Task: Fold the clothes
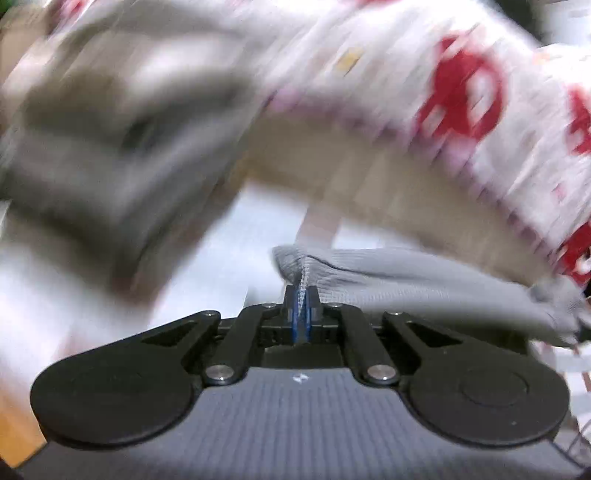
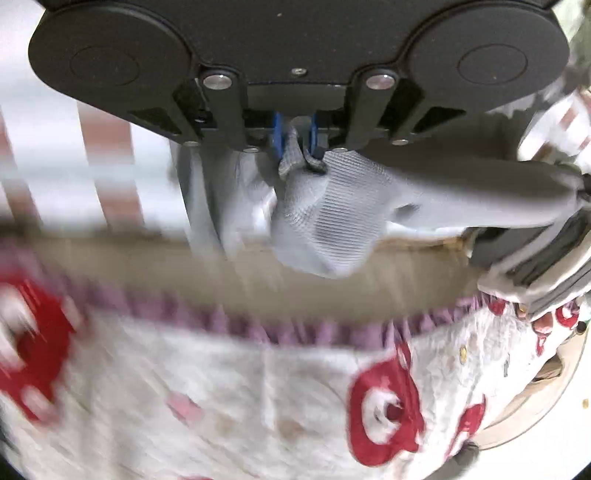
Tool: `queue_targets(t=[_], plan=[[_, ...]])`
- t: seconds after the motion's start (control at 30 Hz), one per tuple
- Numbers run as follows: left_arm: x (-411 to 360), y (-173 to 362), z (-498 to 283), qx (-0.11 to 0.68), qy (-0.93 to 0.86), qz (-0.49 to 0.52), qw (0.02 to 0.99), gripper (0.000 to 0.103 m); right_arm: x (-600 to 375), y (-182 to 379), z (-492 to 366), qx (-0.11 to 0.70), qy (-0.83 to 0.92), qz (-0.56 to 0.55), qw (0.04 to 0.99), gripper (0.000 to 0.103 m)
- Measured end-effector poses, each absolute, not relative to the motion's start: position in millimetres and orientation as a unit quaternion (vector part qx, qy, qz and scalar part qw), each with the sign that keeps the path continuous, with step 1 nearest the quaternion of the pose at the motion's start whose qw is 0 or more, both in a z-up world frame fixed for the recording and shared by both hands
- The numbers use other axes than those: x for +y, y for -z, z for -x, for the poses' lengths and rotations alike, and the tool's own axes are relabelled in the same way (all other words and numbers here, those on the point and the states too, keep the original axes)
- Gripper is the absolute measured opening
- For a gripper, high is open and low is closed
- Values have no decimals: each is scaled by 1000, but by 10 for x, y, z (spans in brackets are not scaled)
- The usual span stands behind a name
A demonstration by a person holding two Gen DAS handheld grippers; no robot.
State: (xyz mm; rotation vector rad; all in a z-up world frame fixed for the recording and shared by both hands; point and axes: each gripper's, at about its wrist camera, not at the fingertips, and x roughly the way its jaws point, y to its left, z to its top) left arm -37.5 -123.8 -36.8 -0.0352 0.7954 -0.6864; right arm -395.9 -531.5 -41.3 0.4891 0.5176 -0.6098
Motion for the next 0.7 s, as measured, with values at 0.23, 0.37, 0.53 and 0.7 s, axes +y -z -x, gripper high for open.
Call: queue_targets(t=[0.23,0.37,0.53,0.7], plan=[[-991,1063,592,453,276,56,846,4,-5097,954,4667,262,297,-415,819,44],[-1054,955,596,419,288,52,860,4,-5124,901,4588,244,285,-410,831,55],[-1053,1021,624,413,283,39,865,4,-5265,1095,4393,252,277,-477,795,59],[-1067,1057,618,398,284,33,872,4,-5387,1328,4182,247,305,-484,782,67]])
